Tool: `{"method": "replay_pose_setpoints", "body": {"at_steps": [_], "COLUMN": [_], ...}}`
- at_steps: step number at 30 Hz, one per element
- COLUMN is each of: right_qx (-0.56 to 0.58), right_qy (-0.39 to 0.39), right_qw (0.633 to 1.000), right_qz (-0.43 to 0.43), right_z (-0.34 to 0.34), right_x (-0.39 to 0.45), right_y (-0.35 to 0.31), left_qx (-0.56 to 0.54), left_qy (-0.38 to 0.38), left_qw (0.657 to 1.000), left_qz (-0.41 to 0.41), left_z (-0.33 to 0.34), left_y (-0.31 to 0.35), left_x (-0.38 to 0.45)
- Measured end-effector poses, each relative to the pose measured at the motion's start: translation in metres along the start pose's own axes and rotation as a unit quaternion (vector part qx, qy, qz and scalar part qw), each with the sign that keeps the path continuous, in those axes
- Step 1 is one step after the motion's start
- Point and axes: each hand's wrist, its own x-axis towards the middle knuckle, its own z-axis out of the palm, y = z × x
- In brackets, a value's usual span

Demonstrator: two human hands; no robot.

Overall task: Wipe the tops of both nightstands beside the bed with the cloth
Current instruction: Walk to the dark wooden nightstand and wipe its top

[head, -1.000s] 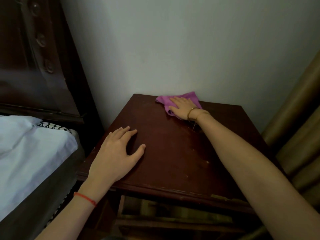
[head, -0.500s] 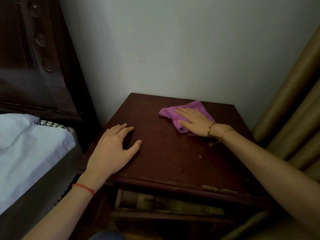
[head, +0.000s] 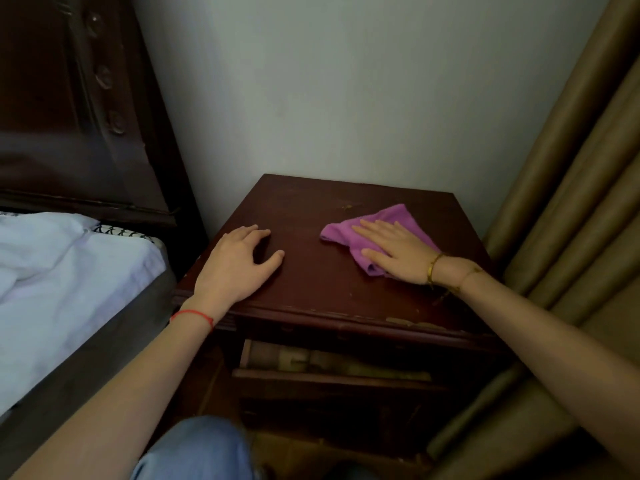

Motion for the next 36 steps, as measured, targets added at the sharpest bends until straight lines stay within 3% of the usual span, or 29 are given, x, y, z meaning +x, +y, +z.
{"method": "replay_pose_setpoints", "body": {"at_steps": [4, 7, 9, 12, 14, 21, 23, 27, 29, 36], "right_qx": [0.032, 0.049, 0.042, 0.009, -0.012, 0.036, 0.029, -0.001, -0.01, 0.018], "right_qy": [0.011, -0.001, 0.004, 0.004, 0.005, 0.022, 0.02, 0.017, 0.016, 0.031], "right_qw": [0.994, 0.993, 0.997, 0.997, 0.994, 0.997, 0.999, 0.99, 0.986, 0.999], "right_qz": [-0.102, -0.103, -0.063, 0.076, 0.109, -0.061, -0.032, 0.139, 0.165, -0.011], "right_z": [0.005, 0.004, 0.002, -0.003, -0.002, 0.007, 0.003, -0.007, -0.007, 0.004], "right_x": [-0.057, -0.07, -0.055, -0.019, -0.004, -0.04, -0.028, 0.021, 0.039, 0.011], "right_y": [-0.046, -0.047, -0.025, 0.015, 0.017, -0.029, -0.009, 0.04, 0.043, 0.001], "left_qx": [0.005, 0.013, 0.014, 0.018, 0.015, 0.025, 0.027, 0.024, 0.02, 0.024], "left_qy": [0.002, -0.006, -0.012, -0.015, -0.009, -0.004, -0.006, -0.007, -0.007, -0.002], "left_qw": [1.0, 1.0, 1.0, 1.0, 1.0, 1.0, 1.0, 1.0, 1.0, 1.0], "left_qz": [-0.004, -0.003, -0.002, 0.001, 0.002, 0.004, 0.005, 0.007, 0.006, 0.011], "left_z": [-0.001, -0.001, -0.002, -0.002, -0.002, 0.002, 0.002, 0.001, 0.001, 0.001], "left_y": [0.002, 0.002, 0.002, 0.0, 0.0, 0.0, -0.001, -0.001, -0.001, -0.001], "left_x": [-0.002, -0.003, -0.003, -0.003, -0.003, 0.0, 0.0, 0.0, -0.001, -0.001]}}
